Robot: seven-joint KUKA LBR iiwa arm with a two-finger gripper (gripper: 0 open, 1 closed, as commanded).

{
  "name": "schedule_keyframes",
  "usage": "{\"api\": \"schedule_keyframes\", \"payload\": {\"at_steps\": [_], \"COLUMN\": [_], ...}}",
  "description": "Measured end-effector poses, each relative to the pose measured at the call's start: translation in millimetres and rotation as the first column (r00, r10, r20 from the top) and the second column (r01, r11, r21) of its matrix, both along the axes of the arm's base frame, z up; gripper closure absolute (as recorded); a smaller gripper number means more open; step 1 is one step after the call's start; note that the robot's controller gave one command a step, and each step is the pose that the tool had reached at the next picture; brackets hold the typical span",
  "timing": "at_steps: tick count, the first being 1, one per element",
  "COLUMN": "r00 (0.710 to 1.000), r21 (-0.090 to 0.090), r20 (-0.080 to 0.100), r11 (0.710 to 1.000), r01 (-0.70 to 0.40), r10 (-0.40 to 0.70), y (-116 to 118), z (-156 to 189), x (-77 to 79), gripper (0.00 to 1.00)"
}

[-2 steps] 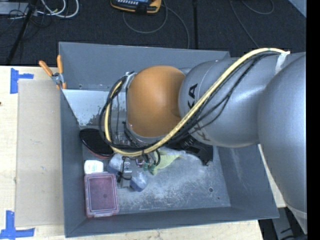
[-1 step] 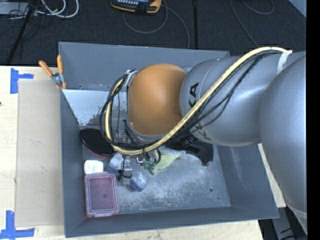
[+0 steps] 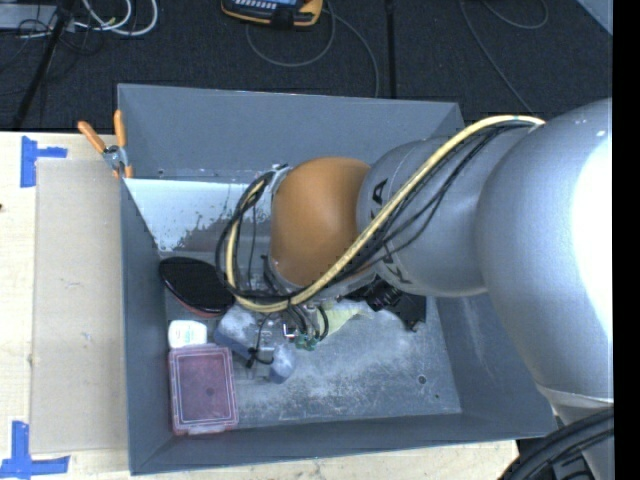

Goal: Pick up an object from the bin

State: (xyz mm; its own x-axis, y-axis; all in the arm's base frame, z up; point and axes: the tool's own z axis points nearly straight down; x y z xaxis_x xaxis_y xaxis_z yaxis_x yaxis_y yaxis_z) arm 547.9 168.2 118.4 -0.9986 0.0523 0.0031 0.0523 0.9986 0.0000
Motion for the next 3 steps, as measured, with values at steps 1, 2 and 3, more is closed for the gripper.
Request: {"api": "schedule_keyframes", "payload": {"at_steps": [1, 2, 3], "r00": [1.000, 0.989, 0.967], "r21": [-0.002, -0.001, -0.003], "r20": [-0.008, -0.001, -0.005], "r11": [1.000, 0.989, 0.967], "r01": [0.029, 0.150, 0.255], "r10": [-0.029, -0.150, -0.255], "y": [-14, -35, -41], "z": [-4, 4, -30], "x": [5.0, 6.4, 9.6], "gripper": [0.00, 0.00, 0.00]}}
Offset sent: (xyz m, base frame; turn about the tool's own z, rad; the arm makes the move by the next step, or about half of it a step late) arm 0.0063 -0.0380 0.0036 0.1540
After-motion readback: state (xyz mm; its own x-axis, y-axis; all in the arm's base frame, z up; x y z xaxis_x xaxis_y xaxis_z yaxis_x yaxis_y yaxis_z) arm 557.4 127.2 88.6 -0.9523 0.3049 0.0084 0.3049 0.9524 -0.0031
